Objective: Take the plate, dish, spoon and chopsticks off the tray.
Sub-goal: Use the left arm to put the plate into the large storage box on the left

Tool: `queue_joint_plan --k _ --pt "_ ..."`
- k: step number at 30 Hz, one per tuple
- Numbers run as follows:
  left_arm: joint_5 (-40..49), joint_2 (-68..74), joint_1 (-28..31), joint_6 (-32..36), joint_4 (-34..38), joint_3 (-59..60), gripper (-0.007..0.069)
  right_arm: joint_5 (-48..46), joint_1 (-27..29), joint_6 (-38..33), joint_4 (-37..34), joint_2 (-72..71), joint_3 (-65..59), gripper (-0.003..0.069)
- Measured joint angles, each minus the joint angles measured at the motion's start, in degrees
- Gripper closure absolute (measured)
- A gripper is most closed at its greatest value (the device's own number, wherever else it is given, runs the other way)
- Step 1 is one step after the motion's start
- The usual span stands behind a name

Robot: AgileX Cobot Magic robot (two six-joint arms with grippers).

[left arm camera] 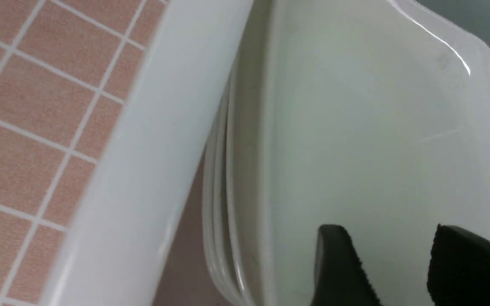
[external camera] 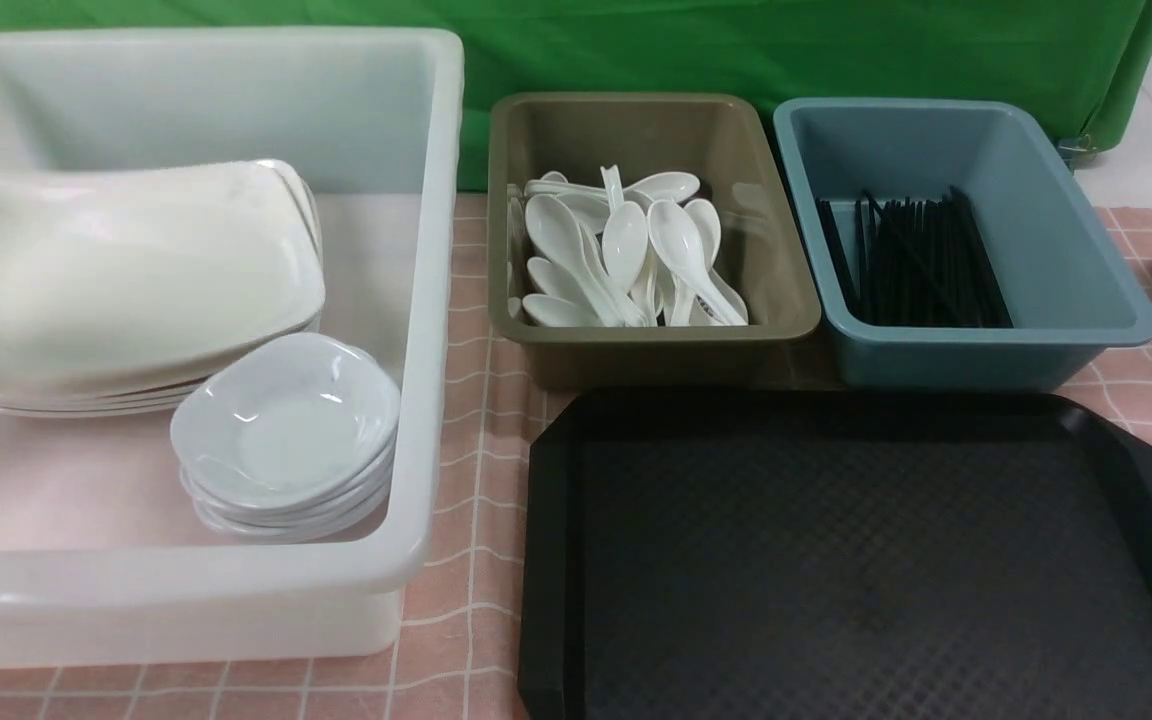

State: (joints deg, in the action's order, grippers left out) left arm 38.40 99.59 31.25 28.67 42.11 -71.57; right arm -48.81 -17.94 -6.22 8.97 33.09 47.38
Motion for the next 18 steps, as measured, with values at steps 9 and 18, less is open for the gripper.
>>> queue_joint_plan --k 9,18 --pt "16.0 0.0 0.0 -14.0 -16.7 -12.3 0.0228 -0.5 0.0 0.1 0.0 0.0 0.0 0.0629" --pt "26.2 -1.5 -9.0 -13.9 -9.7 -16.8 0.0617 -12.2 0.0 -0.5 0.1 -0.7 3.2 0.0629"
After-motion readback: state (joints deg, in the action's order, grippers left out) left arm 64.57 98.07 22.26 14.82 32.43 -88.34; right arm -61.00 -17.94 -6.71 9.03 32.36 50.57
